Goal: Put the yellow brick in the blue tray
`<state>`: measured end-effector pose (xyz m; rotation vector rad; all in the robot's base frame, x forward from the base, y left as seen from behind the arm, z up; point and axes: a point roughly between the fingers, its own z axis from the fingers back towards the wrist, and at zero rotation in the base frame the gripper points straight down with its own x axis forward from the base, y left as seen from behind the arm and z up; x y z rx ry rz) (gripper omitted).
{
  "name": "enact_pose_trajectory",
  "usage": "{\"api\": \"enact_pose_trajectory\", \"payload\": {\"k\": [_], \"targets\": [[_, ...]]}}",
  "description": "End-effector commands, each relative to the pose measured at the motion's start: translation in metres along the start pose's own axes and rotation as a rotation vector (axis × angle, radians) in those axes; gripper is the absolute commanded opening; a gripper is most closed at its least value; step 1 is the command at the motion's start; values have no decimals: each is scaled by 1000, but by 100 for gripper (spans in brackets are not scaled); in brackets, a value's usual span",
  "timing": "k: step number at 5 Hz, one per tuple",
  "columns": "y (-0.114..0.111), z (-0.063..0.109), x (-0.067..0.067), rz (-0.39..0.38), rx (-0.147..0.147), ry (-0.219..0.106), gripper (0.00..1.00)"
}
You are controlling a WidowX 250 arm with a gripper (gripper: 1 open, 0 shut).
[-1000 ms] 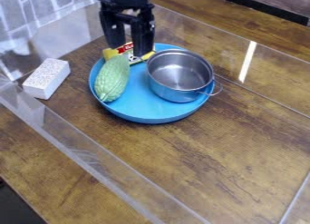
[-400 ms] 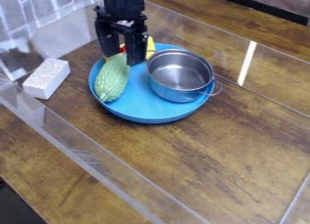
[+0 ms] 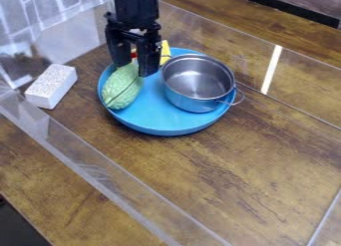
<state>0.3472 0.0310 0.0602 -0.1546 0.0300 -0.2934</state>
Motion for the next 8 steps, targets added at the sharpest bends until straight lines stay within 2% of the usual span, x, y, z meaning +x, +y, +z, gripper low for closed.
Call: {"api": "enact_pose_trajectory", "payload": {"k": [1,5,6,8], "targets": [[9,13,6,-1,31,-45,100],[17,2,8,-19,50,-17,100],[18,2,8,-23,55,-11,0],[20,7,8,-30,68,-6,0]]}}
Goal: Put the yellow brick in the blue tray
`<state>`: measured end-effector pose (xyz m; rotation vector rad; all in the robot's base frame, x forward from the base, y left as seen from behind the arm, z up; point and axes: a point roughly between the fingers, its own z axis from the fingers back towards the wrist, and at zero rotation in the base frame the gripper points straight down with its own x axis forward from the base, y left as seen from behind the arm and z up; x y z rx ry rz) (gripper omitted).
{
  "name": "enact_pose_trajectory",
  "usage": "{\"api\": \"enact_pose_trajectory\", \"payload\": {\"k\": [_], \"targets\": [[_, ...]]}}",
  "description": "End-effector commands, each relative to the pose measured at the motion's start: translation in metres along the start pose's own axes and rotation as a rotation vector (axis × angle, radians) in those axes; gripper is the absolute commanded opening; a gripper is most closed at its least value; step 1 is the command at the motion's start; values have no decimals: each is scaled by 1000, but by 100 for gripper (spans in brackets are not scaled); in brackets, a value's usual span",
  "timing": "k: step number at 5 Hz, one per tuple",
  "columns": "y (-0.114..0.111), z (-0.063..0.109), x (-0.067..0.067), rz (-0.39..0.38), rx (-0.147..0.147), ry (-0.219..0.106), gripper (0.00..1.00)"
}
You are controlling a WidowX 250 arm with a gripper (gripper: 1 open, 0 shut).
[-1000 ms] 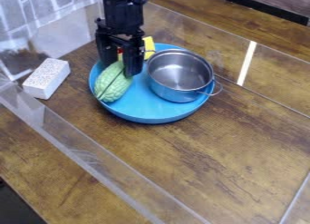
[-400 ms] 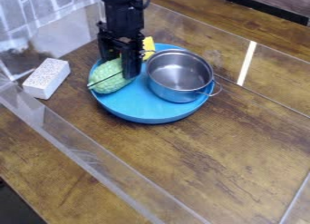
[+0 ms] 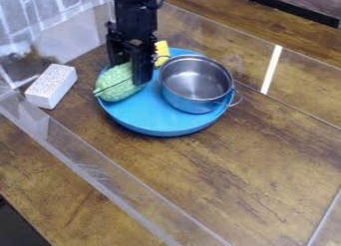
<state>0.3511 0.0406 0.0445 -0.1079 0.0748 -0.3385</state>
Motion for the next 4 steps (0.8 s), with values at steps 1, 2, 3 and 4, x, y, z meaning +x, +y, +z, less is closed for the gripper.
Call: {"api": "enact_pose_trajectory", "payload": {"k": [1,2,3,4], "targets": [[9,24,5,8,35,-58,0],[9,26,4,5,40,-56,0],[10,28,4,2,45,-54,0],[11,31,3,-1,50,-53,0]]}}
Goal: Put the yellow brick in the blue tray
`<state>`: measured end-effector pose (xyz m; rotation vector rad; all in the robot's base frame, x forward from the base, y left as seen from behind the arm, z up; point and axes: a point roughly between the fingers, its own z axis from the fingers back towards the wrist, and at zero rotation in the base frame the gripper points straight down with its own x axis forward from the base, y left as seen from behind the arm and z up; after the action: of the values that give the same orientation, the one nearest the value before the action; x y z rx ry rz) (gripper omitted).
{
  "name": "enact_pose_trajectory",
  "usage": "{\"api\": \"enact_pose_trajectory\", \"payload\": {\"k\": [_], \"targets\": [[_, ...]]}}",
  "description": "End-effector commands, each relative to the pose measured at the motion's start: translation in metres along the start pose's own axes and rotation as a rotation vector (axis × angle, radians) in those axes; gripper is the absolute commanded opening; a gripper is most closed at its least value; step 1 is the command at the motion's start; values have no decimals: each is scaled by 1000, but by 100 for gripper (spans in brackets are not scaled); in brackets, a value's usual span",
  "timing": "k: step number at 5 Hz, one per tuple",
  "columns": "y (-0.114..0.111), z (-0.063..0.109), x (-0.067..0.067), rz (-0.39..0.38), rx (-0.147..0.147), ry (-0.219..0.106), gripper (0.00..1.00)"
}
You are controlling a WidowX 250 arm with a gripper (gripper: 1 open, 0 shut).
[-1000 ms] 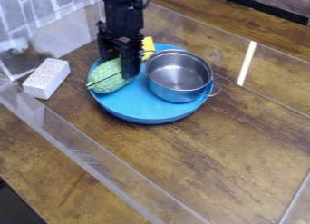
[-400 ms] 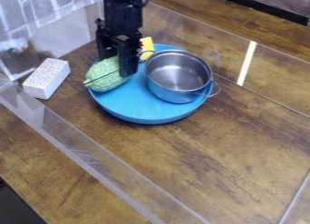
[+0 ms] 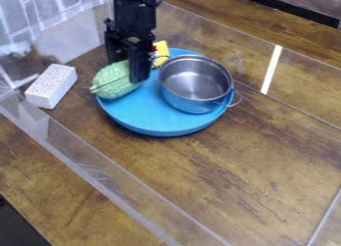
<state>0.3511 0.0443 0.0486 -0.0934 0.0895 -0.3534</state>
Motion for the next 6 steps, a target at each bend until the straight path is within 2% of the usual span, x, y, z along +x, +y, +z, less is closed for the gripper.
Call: {"api": "enact_pose_trajectory", "payload": {"k": [1,2,3,6], "targets": [[9,32,2,10,47,-71,0],[10,34,2,6,52,-69,0],[10,35,3,3,54,-67,100],[10,38,5,-12,68,-62,100]]}}
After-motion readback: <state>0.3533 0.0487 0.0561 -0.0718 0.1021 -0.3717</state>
